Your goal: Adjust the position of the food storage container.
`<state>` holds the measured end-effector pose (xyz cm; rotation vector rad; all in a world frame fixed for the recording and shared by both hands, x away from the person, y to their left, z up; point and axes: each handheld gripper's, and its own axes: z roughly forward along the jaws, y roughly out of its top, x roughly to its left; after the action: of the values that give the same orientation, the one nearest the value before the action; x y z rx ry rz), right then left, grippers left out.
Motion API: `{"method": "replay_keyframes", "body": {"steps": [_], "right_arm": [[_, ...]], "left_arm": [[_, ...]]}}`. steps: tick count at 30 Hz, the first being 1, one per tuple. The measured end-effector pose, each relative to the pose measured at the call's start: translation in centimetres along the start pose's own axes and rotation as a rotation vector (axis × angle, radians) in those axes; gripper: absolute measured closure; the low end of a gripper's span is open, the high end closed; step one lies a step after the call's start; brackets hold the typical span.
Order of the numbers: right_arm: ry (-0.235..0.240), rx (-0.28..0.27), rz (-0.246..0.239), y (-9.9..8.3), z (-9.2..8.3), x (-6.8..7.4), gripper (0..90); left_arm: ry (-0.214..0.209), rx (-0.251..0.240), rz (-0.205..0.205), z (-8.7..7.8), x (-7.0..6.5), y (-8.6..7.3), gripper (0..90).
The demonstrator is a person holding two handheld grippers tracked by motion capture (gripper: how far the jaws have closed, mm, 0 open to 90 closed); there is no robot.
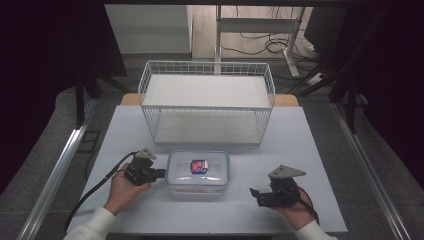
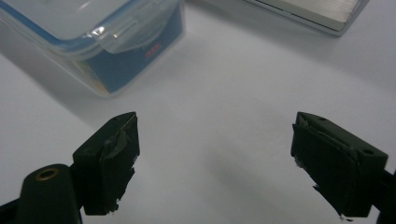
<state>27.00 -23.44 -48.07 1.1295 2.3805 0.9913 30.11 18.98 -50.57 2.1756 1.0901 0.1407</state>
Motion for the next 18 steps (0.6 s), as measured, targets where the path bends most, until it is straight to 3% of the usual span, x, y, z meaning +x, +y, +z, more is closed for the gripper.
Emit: {"method": "replay_keyframes", "body": {"steps": [5, 8, 9, 12, 15, 17, 18], "right_arm": [[0.01, 0.007, -0.019, 0.2, 0.4, 0.1, 15.5], [0.01, -0.001, -0.017, 0.1, 0.2, 0.1, 15.5], [0.01, -0.016, -0.01, 0.1, 0.1, 0.0, 15.5], [0.014, -0.026, -0.009, 0.1, 0.0, 0.0, 15.6], [0.02, -0.037, -0.012, 0.0, -0.3, 0.1, 15.5], [0.017, -0.039, -0.015, 0.1, -0.3, 0.1, 15.5], [0.017, -0.039, -0.015, 0.1, -0.3, 0.1, 15.5]], "left_arm": [[-0.003, -0.002, 0.009, 0.4, -0.8, 0.4, 90.0], [0.006, -0.003, 0.011, -0.2, -0.7, 0.3, 90.0], [0.029, -0.02, -0.004, -1.0, -0.4, 0.1, 90.0], [0.032, -0.054, -0.047, -2.1, 0.0, -0.4, 90.0], [0.014, -0.114, -0.119, -3.7, 0.5, -1.3, 90.0], [0.042, -0.132, -0.117, -4.4, 0.5, -1.5, 89.3], [0.037, -0.147, -0.125, -4.6, 0.4, -1.6, 89.3]]}}
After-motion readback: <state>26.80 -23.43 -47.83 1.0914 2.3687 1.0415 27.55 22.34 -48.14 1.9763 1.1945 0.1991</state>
